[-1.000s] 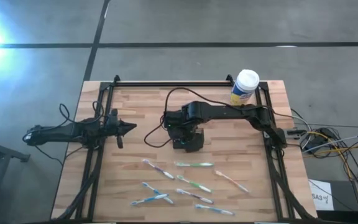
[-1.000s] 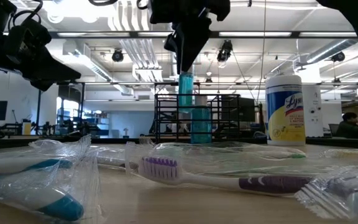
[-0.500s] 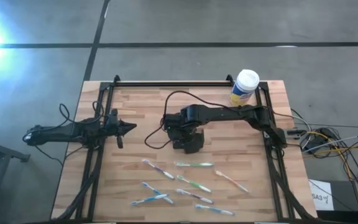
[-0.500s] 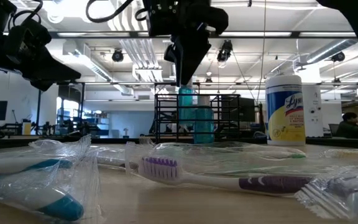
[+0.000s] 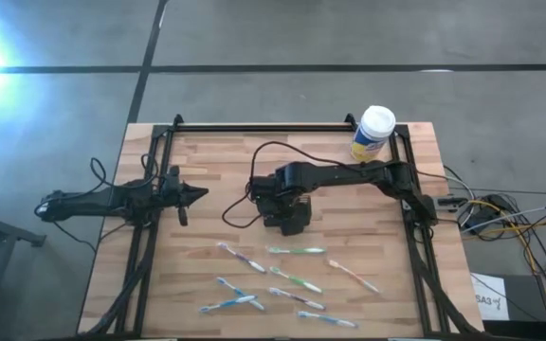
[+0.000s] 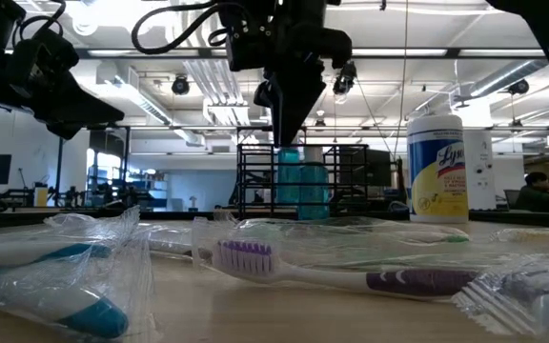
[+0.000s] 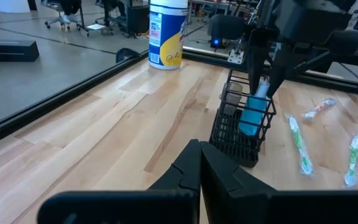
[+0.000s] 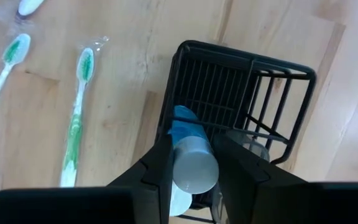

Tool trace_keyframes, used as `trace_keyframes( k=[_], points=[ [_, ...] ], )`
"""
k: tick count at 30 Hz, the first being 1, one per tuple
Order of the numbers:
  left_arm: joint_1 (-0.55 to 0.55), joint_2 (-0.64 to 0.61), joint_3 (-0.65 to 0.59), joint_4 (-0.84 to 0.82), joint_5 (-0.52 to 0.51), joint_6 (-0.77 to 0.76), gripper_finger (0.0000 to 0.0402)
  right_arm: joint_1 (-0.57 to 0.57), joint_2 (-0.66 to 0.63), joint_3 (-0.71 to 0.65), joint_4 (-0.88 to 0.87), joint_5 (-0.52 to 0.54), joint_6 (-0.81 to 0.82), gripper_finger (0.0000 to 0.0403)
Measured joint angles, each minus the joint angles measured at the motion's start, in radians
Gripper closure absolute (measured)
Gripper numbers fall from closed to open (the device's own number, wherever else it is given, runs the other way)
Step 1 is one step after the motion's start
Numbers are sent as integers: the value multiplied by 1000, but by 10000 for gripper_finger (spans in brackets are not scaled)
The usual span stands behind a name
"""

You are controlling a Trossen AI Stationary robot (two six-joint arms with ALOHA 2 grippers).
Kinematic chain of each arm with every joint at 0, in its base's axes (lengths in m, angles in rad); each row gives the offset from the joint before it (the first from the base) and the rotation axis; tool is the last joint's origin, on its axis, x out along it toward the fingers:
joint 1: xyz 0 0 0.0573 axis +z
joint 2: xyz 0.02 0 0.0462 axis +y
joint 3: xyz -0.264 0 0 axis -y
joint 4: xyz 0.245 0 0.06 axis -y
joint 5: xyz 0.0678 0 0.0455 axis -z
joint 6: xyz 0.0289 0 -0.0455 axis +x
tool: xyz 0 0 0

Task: Pick & Place toothbrushing station
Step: Put the blue mouthwash into the black organizer

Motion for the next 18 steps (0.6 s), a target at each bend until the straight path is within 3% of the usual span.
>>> trace_keyframes(
  k=[9, 18],
  points=[
    [0, 0, 0, 0, 0, 0, 399, -1, 0, -29, 13, 0, -3, 304],
    [0, 0, 0, -8, 0, -5, 399, 0, 0, 15, 10, -3, 0, 252]
  ],
)
